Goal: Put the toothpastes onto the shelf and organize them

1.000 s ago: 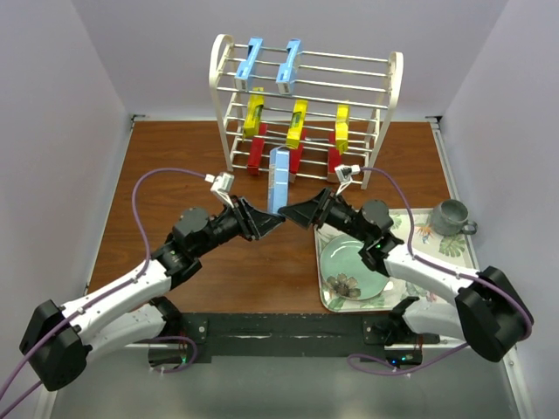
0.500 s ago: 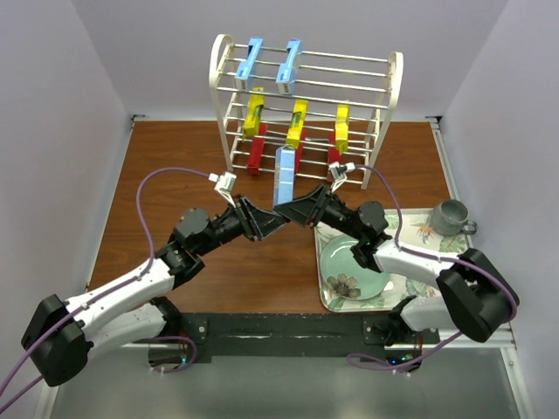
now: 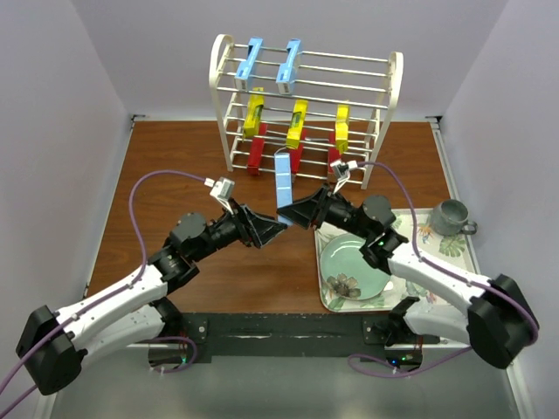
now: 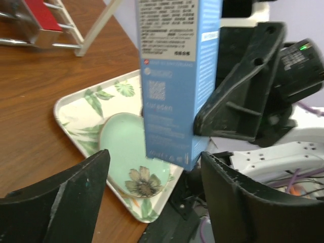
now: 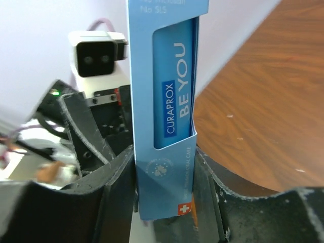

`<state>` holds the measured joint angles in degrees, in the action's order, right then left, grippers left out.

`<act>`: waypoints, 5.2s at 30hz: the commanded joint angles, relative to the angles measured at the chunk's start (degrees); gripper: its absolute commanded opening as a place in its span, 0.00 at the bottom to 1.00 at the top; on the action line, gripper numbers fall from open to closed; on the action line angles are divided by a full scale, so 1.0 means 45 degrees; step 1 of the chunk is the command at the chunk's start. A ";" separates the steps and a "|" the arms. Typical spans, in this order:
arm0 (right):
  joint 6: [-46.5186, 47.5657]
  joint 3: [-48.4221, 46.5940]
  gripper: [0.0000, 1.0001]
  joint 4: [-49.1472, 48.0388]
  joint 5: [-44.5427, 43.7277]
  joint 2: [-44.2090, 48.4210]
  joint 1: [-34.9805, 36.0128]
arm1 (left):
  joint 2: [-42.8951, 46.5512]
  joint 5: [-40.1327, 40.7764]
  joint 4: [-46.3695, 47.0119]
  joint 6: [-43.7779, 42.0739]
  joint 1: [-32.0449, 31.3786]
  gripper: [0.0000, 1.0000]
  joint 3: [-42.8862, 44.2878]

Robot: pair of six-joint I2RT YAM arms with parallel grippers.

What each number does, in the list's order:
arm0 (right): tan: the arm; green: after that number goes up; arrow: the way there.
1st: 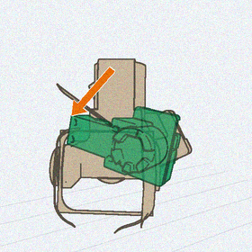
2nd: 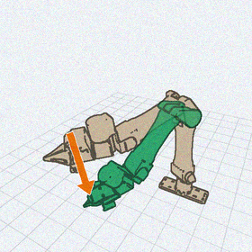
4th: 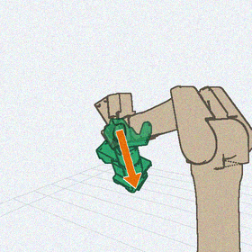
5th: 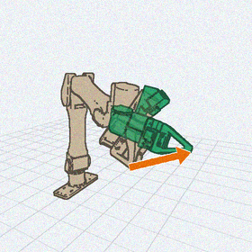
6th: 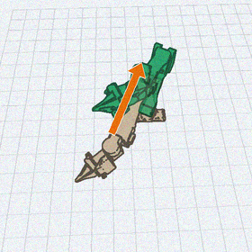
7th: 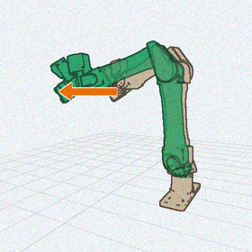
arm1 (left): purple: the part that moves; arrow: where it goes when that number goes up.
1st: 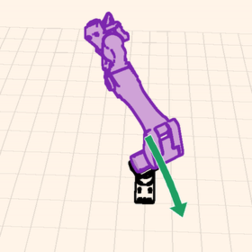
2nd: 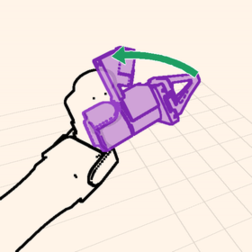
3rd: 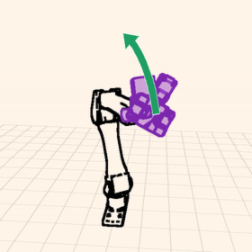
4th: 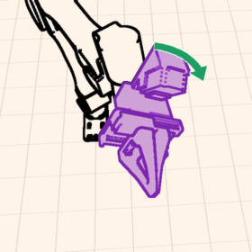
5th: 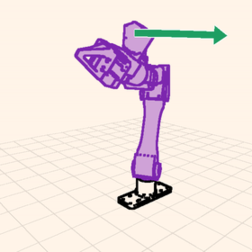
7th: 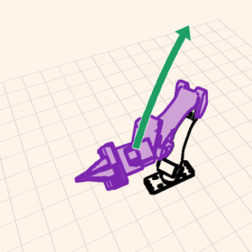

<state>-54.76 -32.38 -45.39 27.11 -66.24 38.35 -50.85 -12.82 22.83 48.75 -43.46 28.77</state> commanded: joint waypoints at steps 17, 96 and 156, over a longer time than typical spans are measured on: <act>0.9587 -0.9617 0.36 1.6802 -0.7311 0.0347 0.0014 | 0.1339 0.7593 -0.7319 -0.7512 0.0068 0.87 0.1205; 1.0918 -1.7336 0.59 1.4930 -0.9346 -0.6276 -0.3229 | -0.0067 0.8806 -0.6597 -0.8842 0.0596 0.85 0.0520; 1.0139 -1.6025 0.33 1.2819 -1.4619 -0.6296 -0.1842 | 0.0128 0.8728 -0.6597 -0.8822 0.0674 0.85 0.0617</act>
<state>-7.25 -100.92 14.31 -34.87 -94.17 29.41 -51.22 25.80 -8.67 9.82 -40.88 30.11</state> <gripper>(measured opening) 0.434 0.850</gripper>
